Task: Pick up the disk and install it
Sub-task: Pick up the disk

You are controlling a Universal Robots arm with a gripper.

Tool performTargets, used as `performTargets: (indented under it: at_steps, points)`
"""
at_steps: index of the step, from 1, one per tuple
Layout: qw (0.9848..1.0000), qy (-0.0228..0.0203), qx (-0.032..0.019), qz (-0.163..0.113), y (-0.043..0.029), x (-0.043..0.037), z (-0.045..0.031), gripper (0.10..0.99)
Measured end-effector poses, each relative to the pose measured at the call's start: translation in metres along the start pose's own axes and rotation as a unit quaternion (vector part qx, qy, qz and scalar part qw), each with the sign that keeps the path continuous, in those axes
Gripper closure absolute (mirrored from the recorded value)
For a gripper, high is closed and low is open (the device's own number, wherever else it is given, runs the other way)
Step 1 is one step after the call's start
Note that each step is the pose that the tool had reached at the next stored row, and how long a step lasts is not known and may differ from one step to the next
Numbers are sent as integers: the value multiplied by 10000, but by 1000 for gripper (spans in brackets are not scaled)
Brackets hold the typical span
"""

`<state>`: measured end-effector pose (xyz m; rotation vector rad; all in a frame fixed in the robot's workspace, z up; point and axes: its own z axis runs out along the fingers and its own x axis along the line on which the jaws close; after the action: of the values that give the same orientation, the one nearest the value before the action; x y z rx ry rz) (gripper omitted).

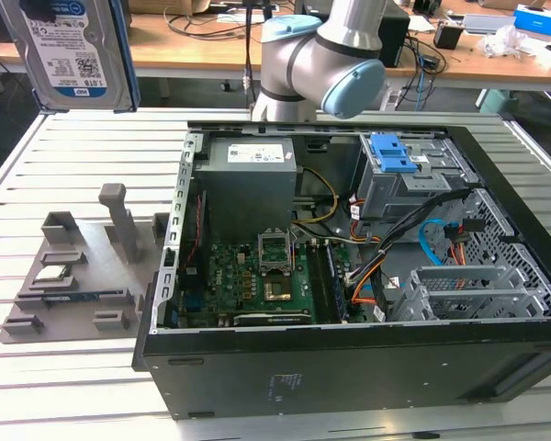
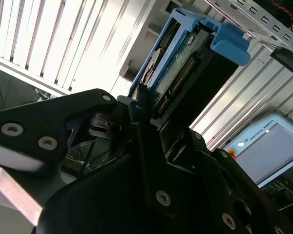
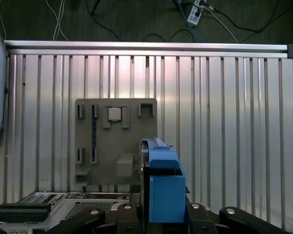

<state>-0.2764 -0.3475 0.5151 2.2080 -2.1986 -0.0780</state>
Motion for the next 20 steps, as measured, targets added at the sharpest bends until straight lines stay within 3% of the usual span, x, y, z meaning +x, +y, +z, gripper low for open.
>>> performTargets:
  at_steps: [4,17,20]
  points:
    - [10000,0,0,0,-151,0,-8,722]
    - [10000,1,-1,0,-525,2,-29,722]
    - [10000,1,-1,0,-647,2,-35,722]
